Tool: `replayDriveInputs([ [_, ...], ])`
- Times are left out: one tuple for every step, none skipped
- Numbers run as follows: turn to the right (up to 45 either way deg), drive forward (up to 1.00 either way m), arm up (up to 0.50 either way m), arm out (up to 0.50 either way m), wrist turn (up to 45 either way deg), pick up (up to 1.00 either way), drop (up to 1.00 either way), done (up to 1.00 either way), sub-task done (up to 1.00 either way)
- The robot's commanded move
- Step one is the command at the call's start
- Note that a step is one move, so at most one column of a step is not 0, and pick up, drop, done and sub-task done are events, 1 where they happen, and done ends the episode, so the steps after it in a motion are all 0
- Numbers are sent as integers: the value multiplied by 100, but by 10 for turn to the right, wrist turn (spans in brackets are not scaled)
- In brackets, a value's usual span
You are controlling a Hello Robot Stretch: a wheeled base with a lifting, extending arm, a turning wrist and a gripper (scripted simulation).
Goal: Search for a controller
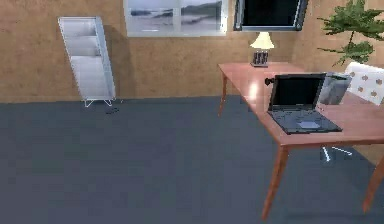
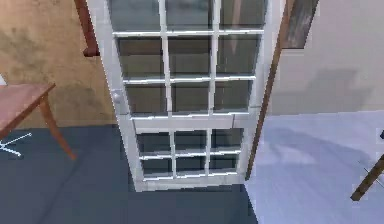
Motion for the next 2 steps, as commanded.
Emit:
replayDriveInputs([
  [0, 100, 0, 0, 0, 0, 0, 0, 0],
  [-180, 0, 0, 0, 0, 0, 0, 0, 0],
])
